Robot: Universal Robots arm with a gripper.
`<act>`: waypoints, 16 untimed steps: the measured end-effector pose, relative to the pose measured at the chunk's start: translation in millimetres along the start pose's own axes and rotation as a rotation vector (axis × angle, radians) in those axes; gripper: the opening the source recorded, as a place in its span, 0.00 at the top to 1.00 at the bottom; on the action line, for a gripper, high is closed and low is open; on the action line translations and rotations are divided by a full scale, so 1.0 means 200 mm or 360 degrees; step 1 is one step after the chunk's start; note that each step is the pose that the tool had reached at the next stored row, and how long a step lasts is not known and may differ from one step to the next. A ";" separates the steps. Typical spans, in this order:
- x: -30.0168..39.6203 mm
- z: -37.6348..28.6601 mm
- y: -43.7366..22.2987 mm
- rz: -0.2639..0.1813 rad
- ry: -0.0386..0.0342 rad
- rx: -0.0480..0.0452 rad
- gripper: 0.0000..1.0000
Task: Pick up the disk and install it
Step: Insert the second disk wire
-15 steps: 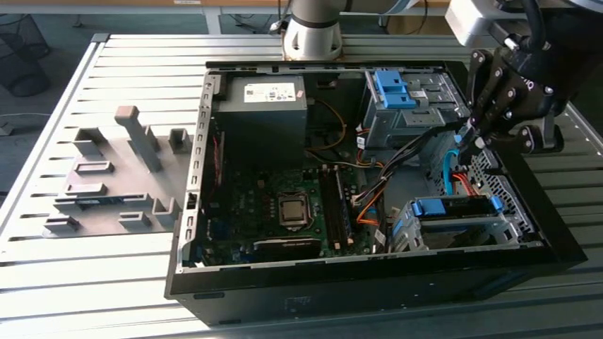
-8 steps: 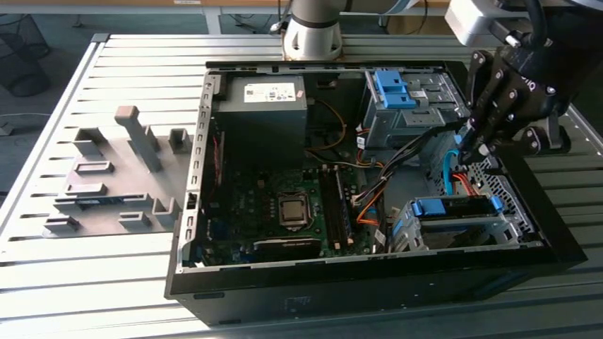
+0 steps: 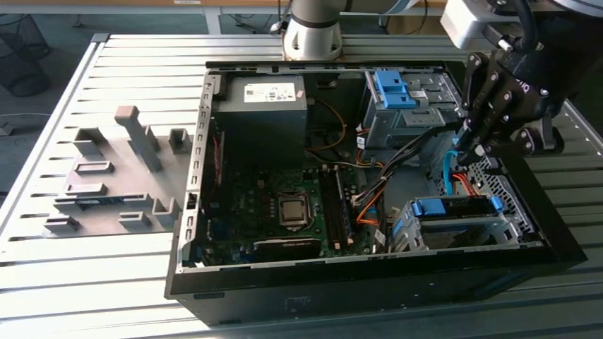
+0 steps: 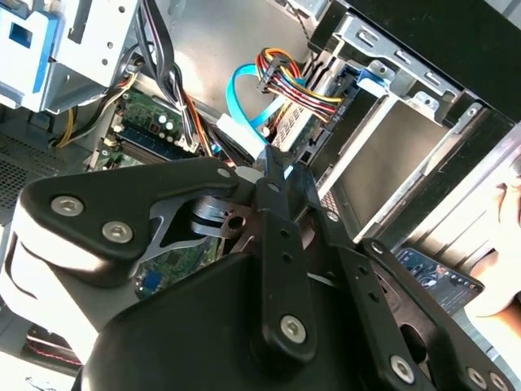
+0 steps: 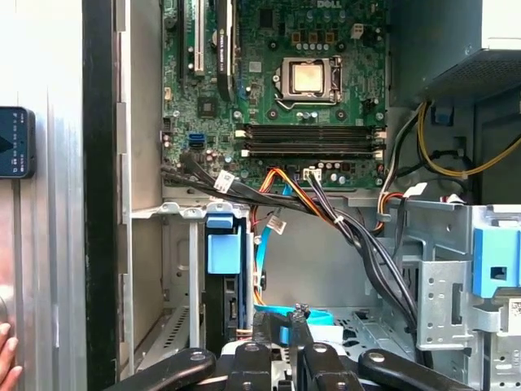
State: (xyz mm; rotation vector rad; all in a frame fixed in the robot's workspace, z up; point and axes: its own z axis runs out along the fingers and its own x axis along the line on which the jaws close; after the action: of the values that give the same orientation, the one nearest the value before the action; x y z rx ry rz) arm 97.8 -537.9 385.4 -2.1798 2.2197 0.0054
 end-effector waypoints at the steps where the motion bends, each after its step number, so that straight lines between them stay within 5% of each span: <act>1: 0.000 0.007 0.000 0.0000 0.0000 0.0000 0.76; 10: 0.001 0.028 0.001 0.0000 0.0011 0.0000 0.78; 12: 0.002 0.028 0.001 0.0000 0.0013 0.0000 0.89; 16: 0.008 0.030 0.001 0.0000 0.0016 0.0000 0.89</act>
State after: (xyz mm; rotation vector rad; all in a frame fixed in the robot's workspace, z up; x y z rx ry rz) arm 97.7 -539.5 379.3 -2.1848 2.2248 -0.0059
